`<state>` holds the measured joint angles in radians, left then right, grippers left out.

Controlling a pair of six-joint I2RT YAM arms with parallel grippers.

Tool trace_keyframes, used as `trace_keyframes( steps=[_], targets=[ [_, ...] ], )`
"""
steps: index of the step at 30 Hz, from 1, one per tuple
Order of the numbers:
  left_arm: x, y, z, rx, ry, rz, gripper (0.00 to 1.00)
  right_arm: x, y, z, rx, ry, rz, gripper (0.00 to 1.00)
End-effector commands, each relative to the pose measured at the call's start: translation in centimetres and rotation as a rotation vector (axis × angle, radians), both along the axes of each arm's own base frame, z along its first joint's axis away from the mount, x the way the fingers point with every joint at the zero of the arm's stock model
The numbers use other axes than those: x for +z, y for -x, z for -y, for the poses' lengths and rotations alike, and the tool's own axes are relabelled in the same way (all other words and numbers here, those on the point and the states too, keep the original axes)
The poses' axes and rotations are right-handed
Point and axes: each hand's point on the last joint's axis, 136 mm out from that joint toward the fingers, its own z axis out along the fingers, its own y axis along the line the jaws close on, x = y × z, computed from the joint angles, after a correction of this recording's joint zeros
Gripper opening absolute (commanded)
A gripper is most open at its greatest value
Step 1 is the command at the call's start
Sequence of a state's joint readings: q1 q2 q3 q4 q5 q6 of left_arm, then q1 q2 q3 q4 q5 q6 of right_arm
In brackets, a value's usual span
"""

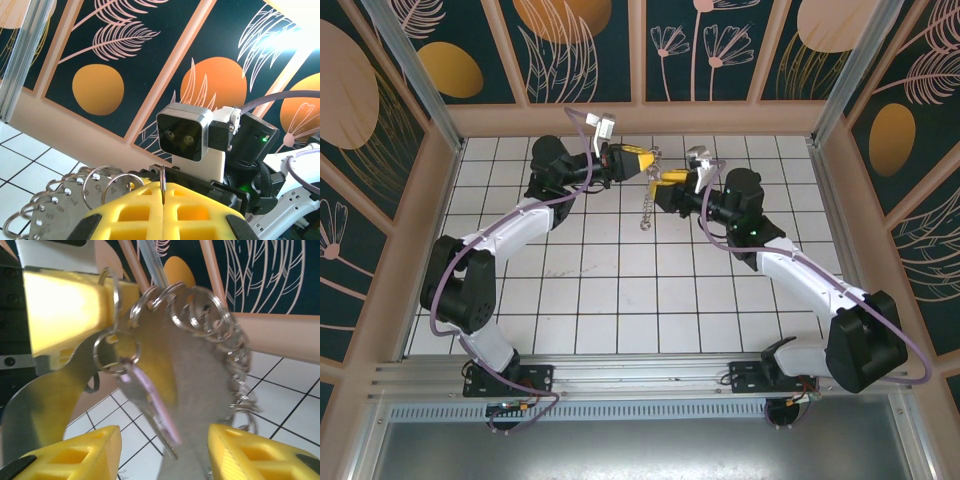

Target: Put the keys on the keyring

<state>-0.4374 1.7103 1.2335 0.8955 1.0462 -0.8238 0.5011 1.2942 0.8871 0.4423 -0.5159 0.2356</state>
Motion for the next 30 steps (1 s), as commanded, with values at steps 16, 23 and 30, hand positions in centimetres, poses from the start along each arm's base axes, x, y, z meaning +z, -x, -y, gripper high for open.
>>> trace_keyframes(
  steps=[16,23,30],
  targets=[
    [2.1,1.6,0.0,-0.018,0.049,0.064,0.00,2.8,0.2,-1.2,0.023,-0.010,0.118,0.27],
    [2.5,1.4,-0.1,0.001,0.072,0.057,0.00,1.5,1.7,-2.6,0.081,0.014,0.098,0.02],
    [2.8,1.3,-0.1,0.011,0.085,0.057,0.00,1.3,2.3,-4.0,0.122,0.009,0.085,0.00]
  ],
)
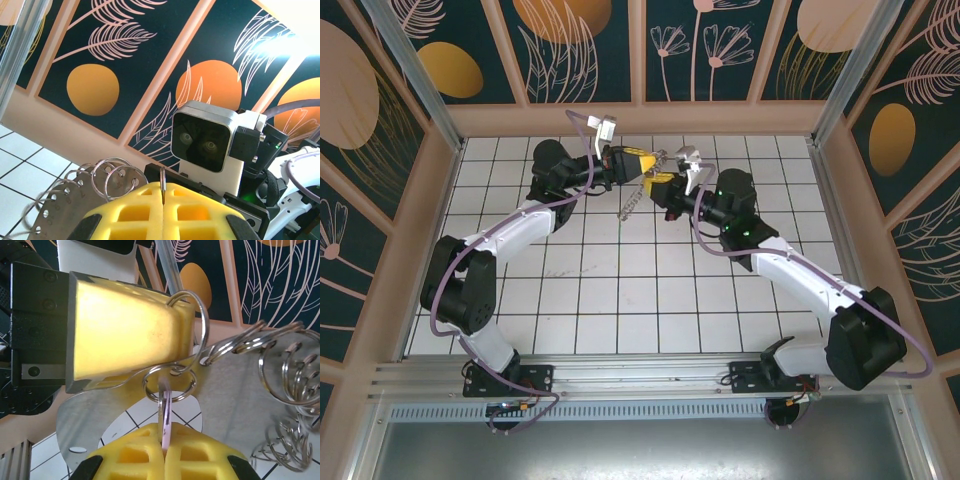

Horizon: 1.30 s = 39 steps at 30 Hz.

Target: Put the keys on the keyring

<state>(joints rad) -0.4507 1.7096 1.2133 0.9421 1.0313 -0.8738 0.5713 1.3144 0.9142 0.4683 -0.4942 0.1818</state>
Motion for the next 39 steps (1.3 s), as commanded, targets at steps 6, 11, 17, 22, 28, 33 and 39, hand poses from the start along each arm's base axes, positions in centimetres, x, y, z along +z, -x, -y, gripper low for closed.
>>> trace_keyframes(
  steps=[6,11,17,22,28,33,39],
  targets=[
    [2.7,0.5,-0.6,0.041,0.075,0.073,0.00,-0.2,0.7,-1.3,0.038,0.017,-0.003,0.12],
    [2.5,0.2,-0.6,0.061,0.085,0.060,0.00,0.5,0.9,1.1,-0.018,-0.013,-0.011,0.28],
    [2.2,-0.1,-0.8,0.082,0.107,0.037,0.00,3.2,1.9,4.3,-0.070,-0.152,0.006,0.32],
    [1.9,-0.6,-1.1,0.113,0.122,0.001,0.00,5.9,1.1,6.1,-0.152,-0.314,-0.019,0.47],
    [1.3,-1.0,-1.2,0.143,0.110,-0.022,0.00,8.0,-0.6,6.7,-0.148,-0.462,-0.102,0.54],
    [1.0,-1.1,-1.3,0.158,0.112,-0.030,0.00,8.8,-1.0,5.8,-0.069,-0.510,-0.135,0.52],
    [0.4,-1.2,-1.2,0.158,0.110,-0.048,0.00,8.2,-1.4,4.7,0.011,-0.548,-0.195,0.52]
  ],
)
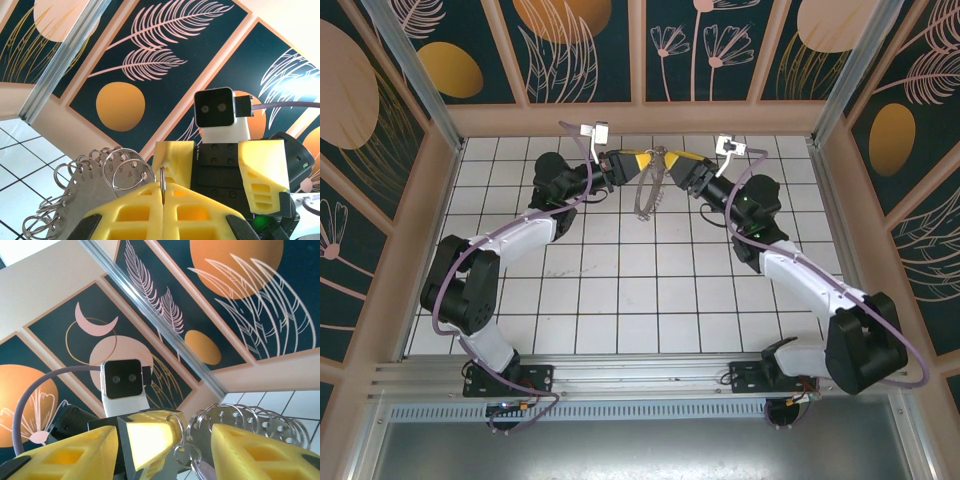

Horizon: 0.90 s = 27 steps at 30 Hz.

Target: Put the keys on the keyring

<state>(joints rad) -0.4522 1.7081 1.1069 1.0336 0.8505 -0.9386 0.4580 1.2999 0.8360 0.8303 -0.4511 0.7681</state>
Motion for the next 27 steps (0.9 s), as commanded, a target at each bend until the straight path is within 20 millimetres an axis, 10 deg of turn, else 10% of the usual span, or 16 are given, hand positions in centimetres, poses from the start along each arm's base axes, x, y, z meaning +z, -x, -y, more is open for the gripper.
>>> trace_keyframes(
  steps=[1,27],
  targets=[
    [2.2,1.0,-0.3,0.007,0.044,0.056,0.00,3.0,0.9,-0.3,0.077,-0.094,0.057,0.52],
    [2.3,1.2,-0.1,0.001,0.052,0.057,0.00,1.4,-0.1,-2.8,0.131,-0.077,0.022,0.36]
  ],
)
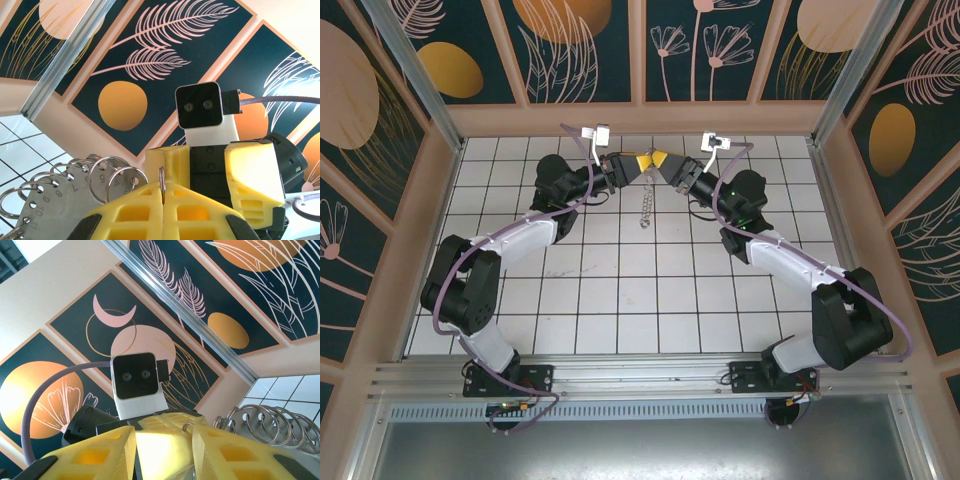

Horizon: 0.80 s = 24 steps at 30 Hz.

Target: Put the keys on the keyring

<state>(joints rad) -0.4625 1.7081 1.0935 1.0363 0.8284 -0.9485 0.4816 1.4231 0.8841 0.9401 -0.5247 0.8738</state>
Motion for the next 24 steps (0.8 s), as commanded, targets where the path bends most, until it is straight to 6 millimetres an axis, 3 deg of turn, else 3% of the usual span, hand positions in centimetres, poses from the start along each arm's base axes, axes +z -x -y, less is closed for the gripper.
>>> trace_keyframes(
  steps=[1,18,24],
  targets=[
    [2.7,1.2,-0.3,-0.008,0.046,0.078,0.00,2.0,0.5,-0.1,0.008,-0.026,0.064,0.36],
    [3.0,1.2,-0.3,-0.009,0.051,0.088,0.00,0.9,0.2,-1.0,0.032,-0.016,0.050,0.29],
    [2.9,1.2,-0.4,-0.006,0.047,0.089,0.00,1.0,0.0,0.7,-0.015,-0.022,0.054,0.31]
  ],
)
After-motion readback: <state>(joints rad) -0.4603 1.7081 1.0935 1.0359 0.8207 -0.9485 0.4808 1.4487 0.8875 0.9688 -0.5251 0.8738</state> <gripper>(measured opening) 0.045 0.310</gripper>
